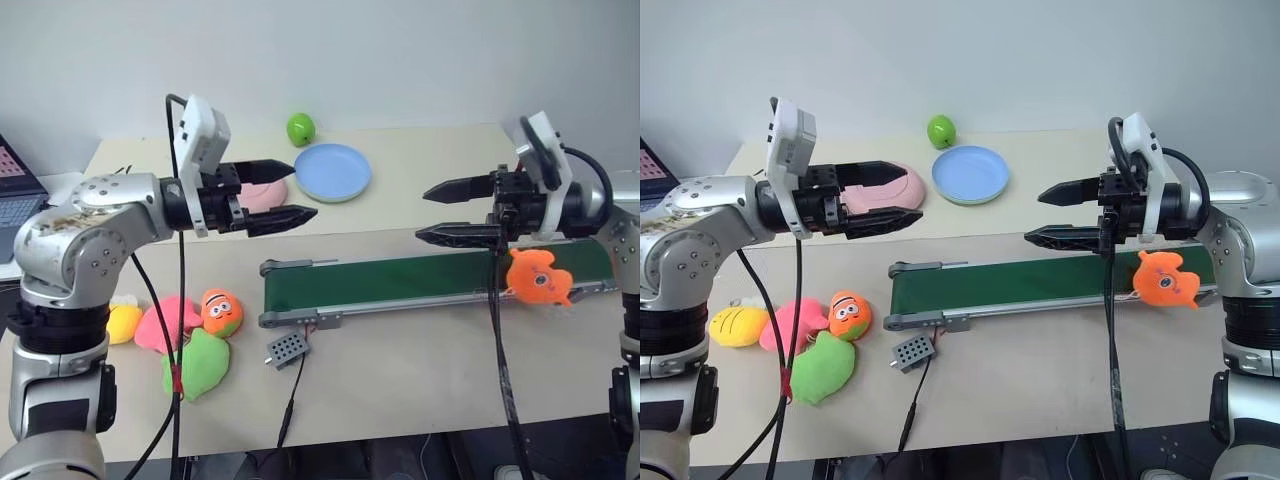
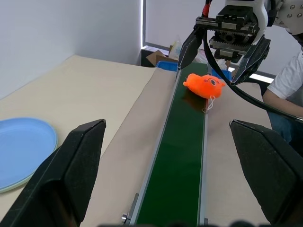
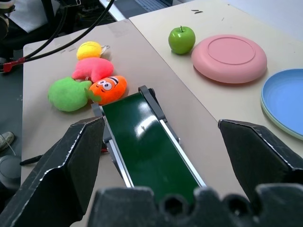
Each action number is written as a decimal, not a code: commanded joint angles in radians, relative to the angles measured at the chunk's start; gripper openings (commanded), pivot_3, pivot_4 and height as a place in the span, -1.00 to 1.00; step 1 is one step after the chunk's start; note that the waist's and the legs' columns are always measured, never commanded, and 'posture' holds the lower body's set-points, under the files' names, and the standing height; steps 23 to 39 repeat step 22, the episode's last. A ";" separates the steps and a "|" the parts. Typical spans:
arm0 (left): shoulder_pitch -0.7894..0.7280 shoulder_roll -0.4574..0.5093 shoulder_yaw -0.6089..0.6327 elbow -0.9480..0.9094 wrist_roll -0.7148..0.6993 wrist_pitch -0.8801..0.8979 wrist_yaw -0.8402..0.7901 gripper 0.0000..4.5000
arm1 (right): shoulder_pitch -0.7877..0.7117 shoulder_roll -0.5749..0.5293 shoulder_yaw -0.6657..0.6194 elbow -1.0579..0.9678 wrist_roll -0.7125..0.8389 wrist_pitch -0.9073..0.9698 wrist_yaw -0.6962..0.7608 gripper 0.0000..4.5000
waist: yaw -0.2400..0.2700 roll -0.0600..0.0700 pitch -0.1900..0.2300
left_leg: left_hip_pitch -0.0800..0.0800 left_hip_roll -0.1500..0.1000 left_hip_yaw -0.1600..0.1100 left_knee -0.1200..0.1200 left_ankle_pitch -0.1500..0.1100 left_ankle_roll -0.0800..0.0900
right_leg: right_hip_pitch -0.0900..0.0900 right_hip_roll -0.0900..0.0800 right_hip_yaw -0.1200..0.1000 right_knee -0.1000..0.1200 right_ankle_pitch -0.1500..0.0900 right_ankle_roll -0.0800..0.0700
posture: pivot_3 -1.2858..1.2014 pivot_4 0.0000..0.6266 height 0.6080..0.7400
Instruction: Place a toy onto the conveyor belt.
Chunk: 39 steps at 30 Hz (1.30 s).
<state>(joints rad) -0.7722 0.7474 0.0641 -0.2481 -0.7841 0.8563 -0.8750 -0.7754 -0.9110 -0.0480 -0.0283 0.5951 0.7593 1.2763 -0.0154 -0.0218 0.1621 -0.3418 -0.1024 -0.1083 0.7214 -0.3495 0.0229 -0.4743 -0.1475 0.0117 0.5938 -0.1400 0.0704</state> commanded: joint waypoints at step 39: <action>0.036 0.028 0.048 -0.022 -0.011 -0.001 -0.001 0.99 | -0.027 -0.005 0.000 0.018 -0.008 -0.048 0.045 1.00 | 0.001 0.000 0.000 | 0.000 0.000 0.000 0.001 0.000 0.000 | 0.000 0.000 0.000 0.000 0.000 0.000 | 0.03 -0.52 1.00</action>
